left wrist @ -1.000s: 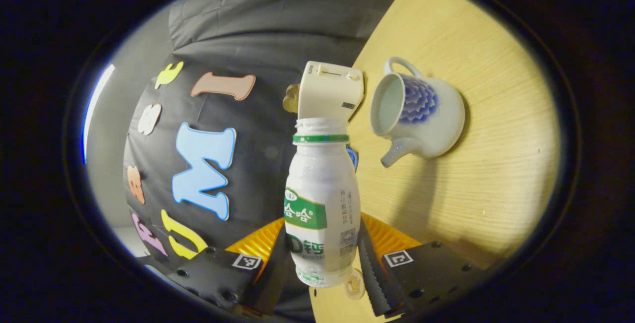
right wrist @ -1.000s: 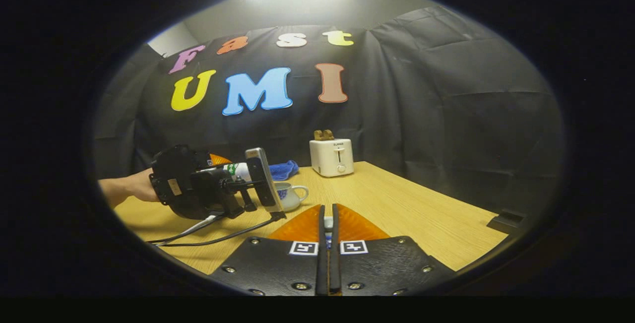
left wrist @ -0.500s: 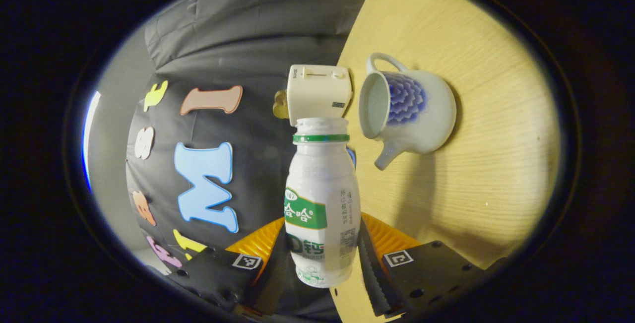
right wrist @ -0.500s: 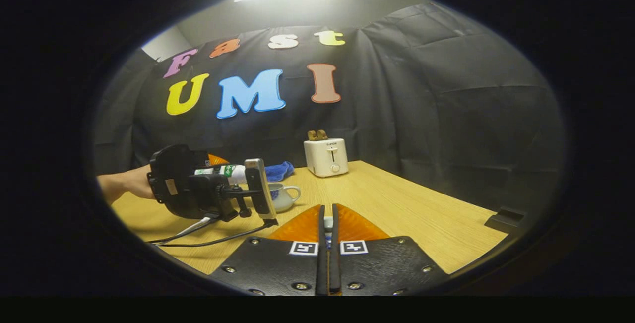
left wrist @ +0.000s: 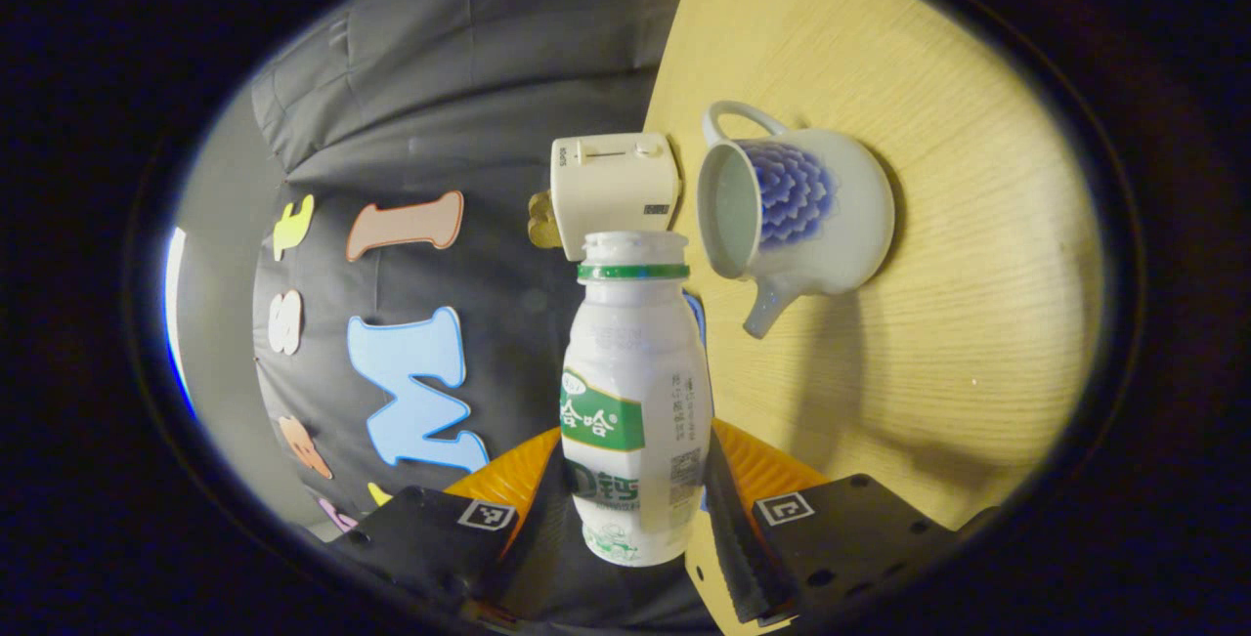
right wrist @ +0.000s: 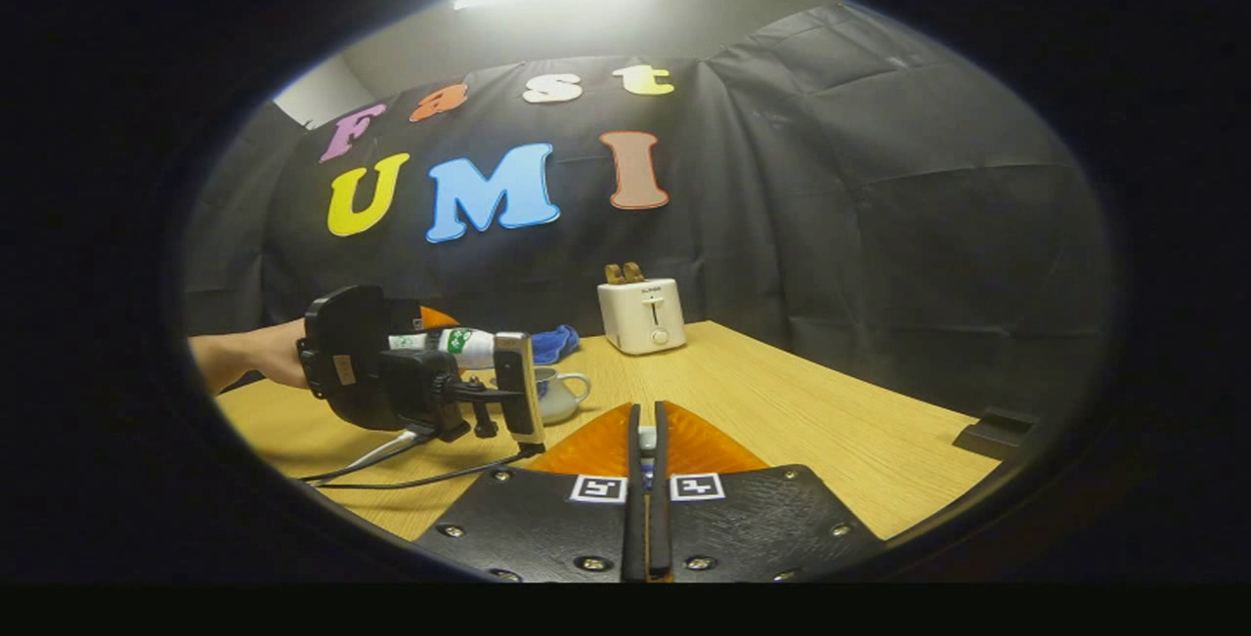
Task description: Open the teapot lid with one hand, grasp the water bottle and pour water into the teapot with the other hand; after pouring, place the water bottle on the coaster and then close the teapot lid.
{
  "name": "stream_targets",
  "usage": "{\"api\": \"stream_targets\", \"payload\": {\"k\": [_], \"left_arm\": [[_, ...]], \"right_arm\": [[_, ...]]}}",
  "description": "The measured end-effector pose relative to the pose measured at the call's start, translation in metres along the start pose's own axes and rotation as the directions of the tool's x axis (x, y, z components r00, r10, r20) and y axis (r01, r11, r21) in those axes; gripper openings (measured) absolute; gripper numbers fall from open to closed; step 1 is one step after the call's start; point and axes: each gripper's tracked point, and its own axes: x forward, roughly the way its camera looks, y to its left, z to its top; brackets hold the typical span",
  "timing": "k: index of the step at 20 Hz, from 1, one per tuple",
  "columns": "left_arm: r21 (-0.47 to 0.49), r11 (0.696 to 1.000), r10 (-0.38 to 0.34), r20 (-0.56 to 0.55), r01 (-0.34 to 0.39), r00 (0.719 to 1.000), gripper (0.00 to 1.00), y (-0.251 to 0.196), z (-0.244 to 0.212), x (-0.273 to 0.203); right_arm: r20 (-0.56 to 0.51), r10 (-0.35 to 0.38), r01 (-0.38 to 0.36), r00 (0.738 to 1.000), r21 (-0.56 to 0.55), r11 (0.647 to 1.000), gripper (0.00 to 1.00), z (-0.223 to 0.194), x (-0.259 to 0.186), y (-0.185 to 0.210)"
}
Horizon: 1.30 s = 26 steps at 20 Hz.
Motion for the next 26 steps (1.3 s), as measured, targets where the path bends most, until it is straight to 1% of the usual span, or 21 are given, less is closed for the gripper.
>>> {"api": "stream_targets", "payload": {"k": [4,5,14,15,16,17,24,25,26], "left_arm": [[0.031,1.000,-0.004,-0.002,0.004,1.000,0.75,0.000,0.000,0.001],[0.042,0.999,-0.003,-0.002,0.003,1.000,0.82,0.002,-0.001,0.002],[0.077,0.997,0.015,0.005,-0.015,1.000,0.82,0.010,-0.001,0.002],[0.080,0.997,0.015,0.002,-0.015,1.000,0.75,0.011,-0.002,0.002],[0.082,0.996,0.015,0.001,-0.015,1.000,0.75,0.011,-0.002,0.002],[0.084,0.996,0.016,0.001,-0.016,1.000,0.82,0.012,-0.002,0.002],[0.113,0.993,0.026,0.002,-0.026,1.000,0.82,0.017,-0.003,0.003],[0.117,0.993,0.034,0.005,-0.035,0.999,0.67,0.018,-0.002,0.004],[0.120,0.992,0.033,0.003,-0.033,0.999,0.75,0.017,-0.002,0.004]], "right_arm": [[0.003,0.008,-0.008,1.000,-0.002,1.000,0.02,0.000,-0.001,0.002],[0.003,0.010,-0.010,1.000,-0.002,1.000,0.02,0.000,0.000,0.002],[-0.003,0.007,-0.007,1.000,0.002,1.000,0.02,-0.001,0.001,0.001],[-0.004,0.006,-0.006,1.000,0.002,1.000,0.02,-0.002,0.002,0.000],[-0.005,0.006,-0.006,1.000,0.003,1.000,0.02,-0.003,0.001,0.000],[-0.006,0.006,-0.006,1.000,0.004,1.000,0.02,-0.003,0.001,-0.001],[0.002,0.004,-0.004,1.000,-0.004,1.000,0.02,0.000,0.001,0.000],[0.002,0.004,-0.004,1.000,-0.003,1.000,0.02,-0.001,0.000,0.000],[0.003,0.003,-0.003,1.000,-0.001,1.000,0.02,0.000,0.000,0.000]]}}
